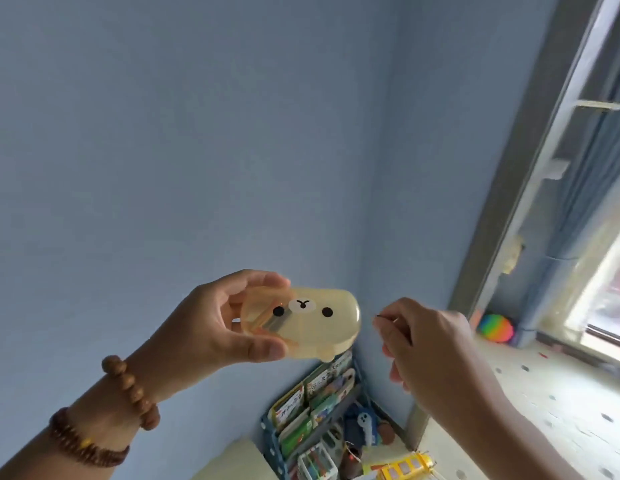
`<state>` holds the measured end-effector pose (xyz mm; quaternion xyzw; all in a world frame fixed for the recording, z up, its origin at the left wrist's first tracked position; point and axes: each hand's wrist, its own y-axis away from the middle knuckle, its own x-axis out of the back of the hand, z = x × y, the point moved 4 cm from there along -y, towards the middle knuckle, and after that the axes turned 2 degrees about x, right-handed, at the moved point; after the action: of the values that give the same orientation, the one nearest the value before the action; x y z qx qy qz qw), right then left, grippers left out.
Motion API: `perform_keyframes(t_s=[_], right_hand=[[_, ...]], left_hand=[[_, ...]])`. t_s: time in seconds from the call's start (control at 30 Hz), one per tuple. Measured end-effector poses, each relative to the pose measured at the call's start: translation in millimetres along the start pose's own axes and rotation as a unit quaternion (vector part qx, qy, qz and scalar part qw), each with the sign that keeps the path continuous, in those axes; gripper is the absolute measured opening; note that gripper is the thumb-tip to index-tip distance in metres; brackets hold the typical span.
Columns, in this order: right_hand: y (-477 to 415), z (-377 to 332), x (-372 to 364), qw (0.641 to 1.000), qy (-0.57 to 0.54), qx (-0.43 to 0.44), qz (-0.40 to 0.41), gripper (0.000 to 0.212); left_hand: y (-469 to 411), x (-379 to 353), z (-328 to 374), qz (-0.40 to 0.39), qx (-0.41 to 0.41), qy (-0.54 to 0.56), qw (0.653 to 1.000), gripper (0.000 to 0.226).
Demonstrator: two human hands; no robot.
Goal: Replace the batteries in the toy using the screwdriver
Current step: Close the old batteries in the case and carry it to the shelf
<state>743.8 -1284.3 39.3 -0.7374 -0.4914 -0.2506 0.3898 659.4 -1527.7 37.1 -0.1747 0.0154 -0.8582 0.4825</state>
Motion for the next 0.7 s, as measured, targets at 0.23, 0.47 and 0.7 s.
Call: perform_keyframes(t_s=[0.23, 0.47, 0.7], right_hand=[[91.5, 66.4, 126.1, 0.971, 0.116, -0.12, 0.171, 0.015], [181.0, 128.5, 216.1, 0.919, 0.197, -0.224, 0.258, 0.018], [227.4, 183.2, 285.3, 0.889, 0.224, -0.263, 0.301, 0.021]], left_hand=[[-17.6, -140.8, 62.3, -0.156, -0.047, 0.026, 0.986, 0.076], [-30.2, -276.7, 103.7, -0.266, -0.068, 0.056, 0.96, 0.074], [-46.0, -379.7, 134.1, -0.313, -0.08, 0.059, 0.945, 0.077]])
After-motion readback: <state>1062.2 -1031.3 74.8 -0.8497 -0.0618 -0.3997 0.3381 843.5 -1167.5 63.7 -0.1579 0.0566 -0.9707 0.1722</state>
